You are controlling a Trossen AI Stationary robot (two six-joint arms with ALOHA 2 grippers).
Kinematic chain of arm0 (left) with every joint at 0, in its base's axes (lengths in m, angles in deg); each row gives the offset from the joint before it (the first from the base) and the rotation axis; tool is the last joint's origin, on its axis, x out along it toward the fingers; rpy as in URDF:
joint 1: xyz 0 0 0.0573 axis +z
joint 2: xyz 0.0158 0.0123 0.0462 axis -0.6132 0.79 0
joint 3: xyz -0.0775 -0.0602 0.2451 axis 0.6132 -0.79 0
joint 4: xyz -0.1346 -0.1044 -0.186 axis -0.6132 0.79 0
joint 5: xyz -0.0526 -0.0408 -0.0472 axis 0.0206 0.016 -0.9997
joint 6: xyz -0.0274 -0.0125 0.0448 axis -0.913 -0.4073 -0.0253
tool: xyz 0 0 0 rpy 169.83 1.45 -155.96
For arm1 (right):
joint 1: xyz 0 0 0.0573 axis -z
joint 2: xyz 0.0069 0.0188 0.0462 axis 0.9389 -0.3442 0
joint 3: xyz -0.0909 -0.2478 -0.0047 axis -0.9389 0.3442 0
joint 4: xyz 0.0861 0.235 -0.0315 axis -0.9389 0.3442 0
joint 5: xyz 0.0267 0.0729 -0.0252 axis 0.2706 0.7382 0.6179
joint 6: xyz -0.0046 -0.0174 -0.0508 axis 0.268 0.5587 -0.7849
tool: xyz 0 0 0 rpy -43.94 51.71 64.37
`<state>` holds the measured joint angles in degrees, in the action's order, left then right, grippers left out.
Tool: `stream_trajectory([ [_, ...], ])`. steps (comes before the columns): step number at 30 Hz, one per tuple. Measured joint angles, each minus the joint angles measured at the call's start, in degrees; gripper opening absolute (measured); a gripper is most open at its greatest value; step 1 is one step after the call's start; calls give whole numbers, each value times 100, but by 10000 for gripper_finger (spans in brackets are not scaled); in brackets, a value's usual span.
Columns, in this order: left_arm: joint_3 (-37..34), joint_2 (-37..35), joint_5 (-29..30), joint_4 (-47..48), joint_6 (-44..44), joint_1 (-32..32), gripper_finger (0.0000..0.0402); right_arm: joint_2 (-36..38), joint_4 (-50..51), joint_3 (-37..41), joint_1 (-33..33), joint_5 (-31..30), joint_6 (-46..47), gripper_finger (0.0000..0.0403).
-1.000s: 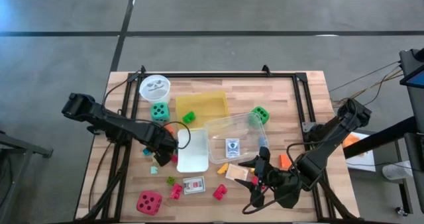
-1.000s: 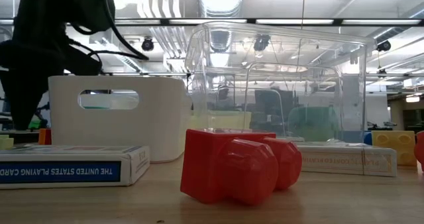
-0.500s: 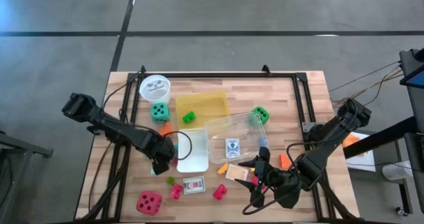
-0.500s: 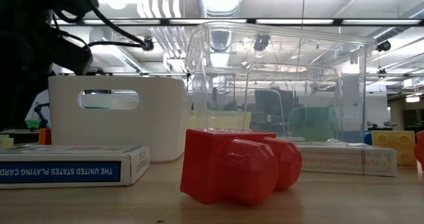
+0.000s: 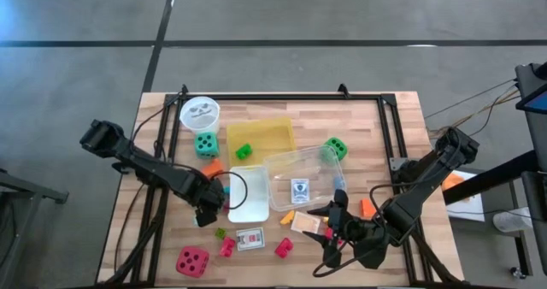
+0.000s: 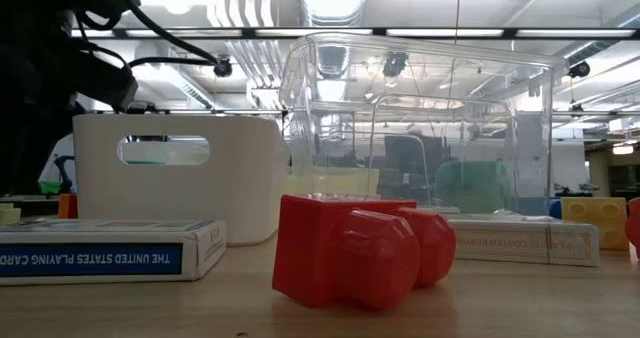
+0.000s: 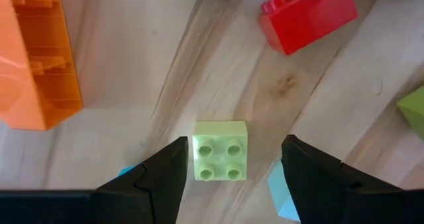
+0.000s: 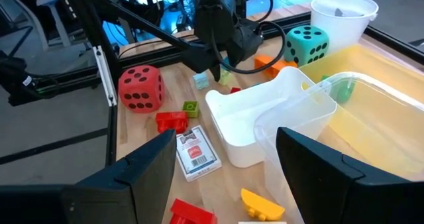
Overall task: Pick & Place Toys
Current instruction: Put the light green game piece into the yellow bin
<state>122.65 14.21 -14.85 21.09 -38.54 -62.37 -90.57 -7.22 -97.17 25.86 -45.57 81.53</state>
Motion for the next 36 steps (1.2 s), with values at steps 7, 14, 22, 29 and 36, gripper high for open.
stream_trajectory([
  [7, -2, 0, 0, 0, -4, -97, 230, 0, 1, 0, 0, 1, 3, 256],
  [14, -289, 0, -1, -99, -418, -96, 230, 0, 1, 1, 0, 2, 1, 256],
  [22, -385, 0, 0, -285, -546, -90, 230, 0, 0, 1, 0, 0, -31, 256],
  [29, -385, 0, -2, -455, -433, -90, 230, 0, -8, 0, 0, 0, -31, 256],
  [36, -385, 0, -51, -450, -369, -92, 230, 0, -12, 1, 0, 2, -33, 256],
])
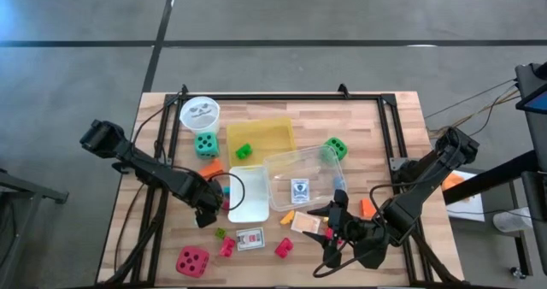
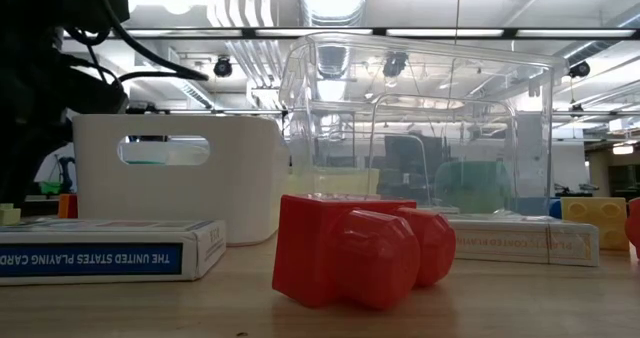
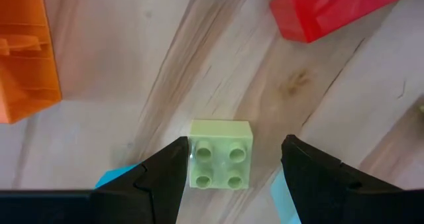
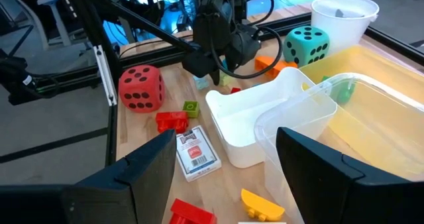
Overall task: Pick & Place Toys
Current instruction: Put the light green game piece into the yellow bin
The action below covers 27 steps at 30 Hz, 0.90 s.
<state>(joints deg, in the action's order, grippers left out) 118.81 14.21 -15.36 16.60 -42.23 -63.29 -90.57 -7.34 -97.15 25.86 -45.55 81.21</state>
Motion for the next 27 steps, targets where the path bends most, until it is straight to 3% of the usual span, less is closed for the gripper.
stream_trajectory([
  [15, 39, 824, -441, 55, 4, 17, 225, -2, -26, 0, 0, 5, -2, 256],
  [23, -11, 637, -395, 33, -24, 34, 127, -2, -26, 0, 0, 5, -26, 256],
  [27, -14, 638, -551, 32, -178, 118, 123, -2, -27, 0, 0, 5, -26, 256],
])
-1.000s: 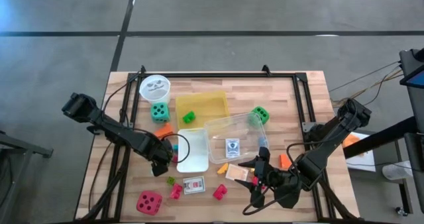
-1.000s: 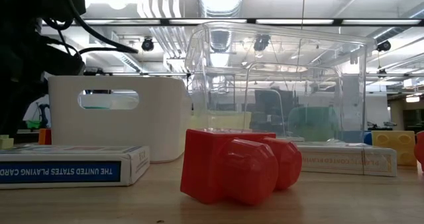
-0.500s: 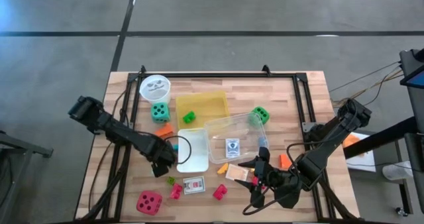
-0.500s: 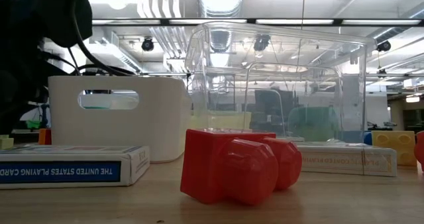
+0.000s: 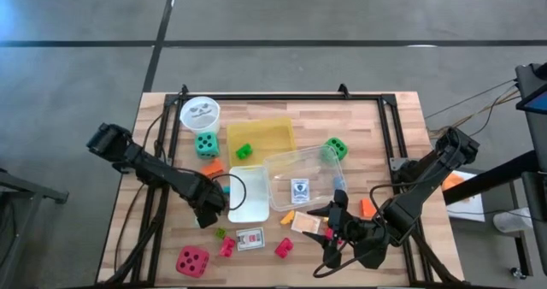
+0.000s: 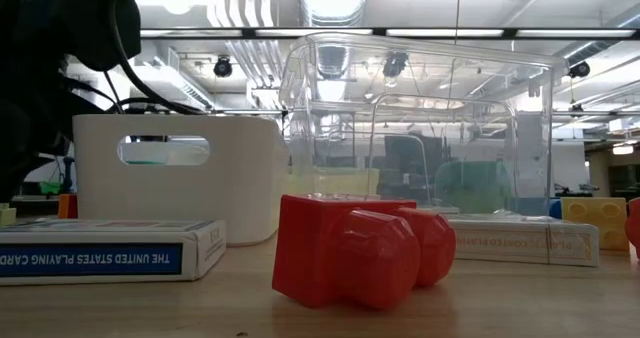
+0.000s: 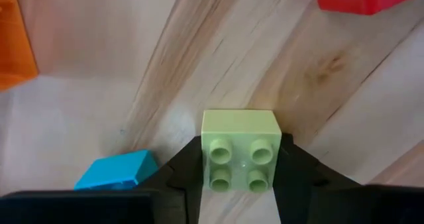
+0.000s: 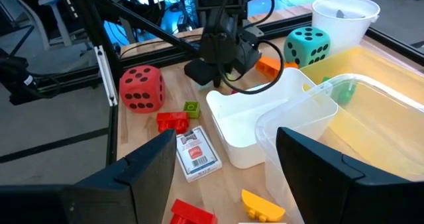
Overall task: Pick & Place Toys
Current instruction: Put the light green game piece into the yellow bin
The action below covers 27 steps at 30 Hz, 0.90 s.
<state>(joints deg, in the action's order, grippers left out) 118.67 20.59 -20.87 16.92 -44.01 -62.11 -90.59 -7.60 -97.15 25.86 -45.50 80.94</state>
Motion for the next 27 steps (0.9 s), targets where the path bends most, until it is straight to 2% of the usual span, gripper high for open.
stream_trajectory([
  [3, 19, -40, -151, -1, -212, 107, 123, 0, 2, 0, 0, 0, 2, 256],
  [11, 431, -300, -98, 91, -160, 173, 123, 0, 2, 0, 15, -55, 4, 256],
  [19, 1227, -432, 710, 1010, 75, 241, 123, 0, 8, 0, 15, -50, 179, 256],
  [24, 1922, -438, 1200, 1282, 588, 660, 123, 0, 3, 0, 15, -48, 181, 256],
  [27, 2343, -442, 1255, 1290, 1103, 1031, 123, 0, 3, 0, 15, -48, 181, 256],
])
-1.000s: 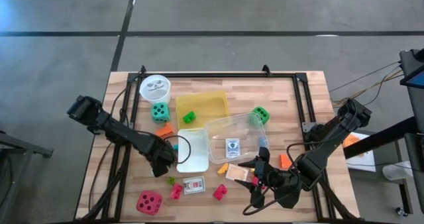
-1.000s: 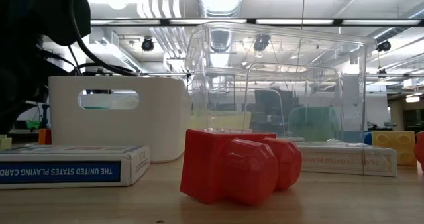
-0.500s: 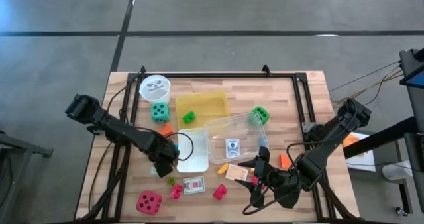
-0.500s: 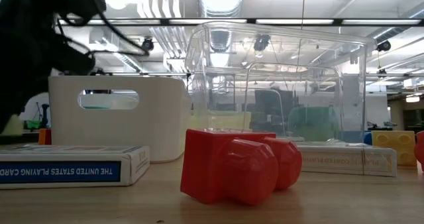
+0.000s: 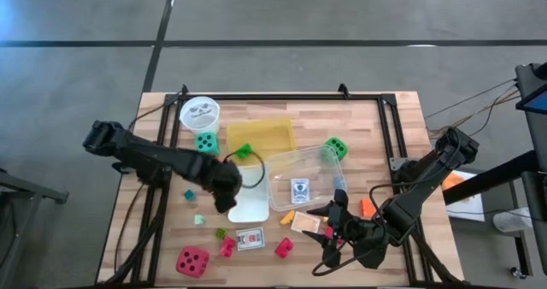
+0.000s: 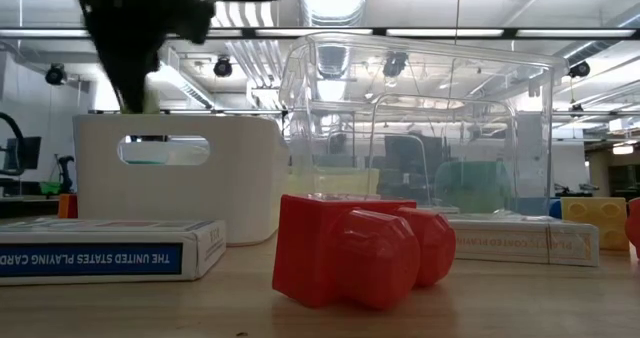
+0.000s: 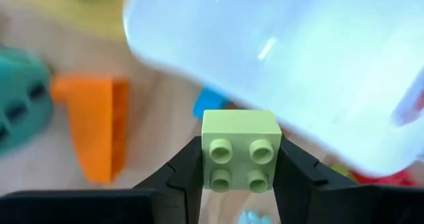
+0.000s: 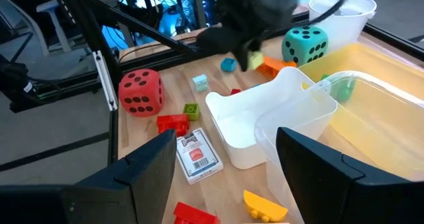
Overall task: Pick & Place Toys
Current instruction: Put the light green game piece into the yellow bin
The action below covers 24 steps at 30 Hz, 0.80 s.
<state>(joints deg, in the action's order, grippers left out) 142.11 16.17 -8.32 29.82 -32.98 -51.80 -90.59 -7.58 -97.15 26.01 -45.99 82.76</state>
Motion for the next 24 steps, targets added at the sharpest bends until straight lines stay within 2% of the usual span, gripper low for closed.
stream_trajectory([
  [8, 821, -2, 103, 118, 1367, 1328, 123, 0, 0, 0, 0, 4, -2, 256],
  [17, 657, 108, -100, 34, 2038, 3229, 123, 0, -1, 0, 0, 11, -4, 256],
  [24, 577, 493, -161, -128, 2670, 3690, 123, 0, 0, 0, 0, 11, -6, 256],
])
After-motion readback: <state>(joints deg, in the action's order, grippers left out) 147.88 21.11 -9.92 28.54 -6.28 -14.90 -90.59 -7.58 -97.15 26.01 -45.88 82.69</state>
